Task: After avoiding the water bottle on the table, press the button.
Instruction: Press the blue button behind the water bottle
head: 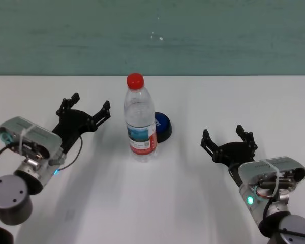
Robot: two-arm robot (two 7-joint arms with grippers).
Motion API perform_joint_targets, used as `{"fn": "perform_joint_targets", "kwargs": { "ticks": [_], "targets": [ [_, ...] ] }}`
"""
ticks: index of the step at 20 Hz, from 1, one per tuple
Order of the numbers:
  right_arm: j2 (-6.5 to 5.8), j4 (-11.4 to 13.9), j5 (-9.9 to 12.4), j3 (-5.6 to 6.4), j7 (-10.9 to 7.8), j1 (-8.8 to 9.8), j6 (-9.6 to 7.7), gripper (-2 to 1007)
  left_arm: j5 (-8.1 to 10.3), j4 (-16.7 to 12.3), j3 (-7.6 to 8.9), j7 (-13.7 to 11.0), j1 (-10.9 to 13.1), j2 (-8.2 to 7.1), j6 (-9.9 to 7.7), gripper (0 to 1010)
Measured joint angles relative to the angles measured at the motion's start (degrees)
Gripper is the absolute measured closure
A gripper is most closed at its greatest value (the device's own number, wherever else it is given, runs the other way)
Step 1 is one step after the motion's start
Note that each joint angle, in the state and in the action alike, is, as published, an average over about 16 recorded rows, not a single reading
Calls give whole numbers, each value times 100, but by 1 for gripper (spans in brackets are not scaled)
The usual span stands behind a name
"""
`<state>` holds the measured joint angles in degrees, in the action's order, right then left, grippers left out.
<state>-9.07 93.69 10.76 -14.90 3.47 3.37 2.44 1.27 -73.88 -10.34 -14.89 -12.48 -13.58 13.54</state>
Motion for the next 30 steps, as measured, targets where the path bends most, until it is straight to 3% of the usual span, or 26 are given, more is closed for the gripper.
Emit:
{"fn": "perform_joint_targets", "kwargs": {
  "ticks": [30],
  "targets": [
    [0, 0, 0, 0, 0, 0, 0, 1, -33, 266, -222, -11, -263, 78, 23, 0]
  ]
}}
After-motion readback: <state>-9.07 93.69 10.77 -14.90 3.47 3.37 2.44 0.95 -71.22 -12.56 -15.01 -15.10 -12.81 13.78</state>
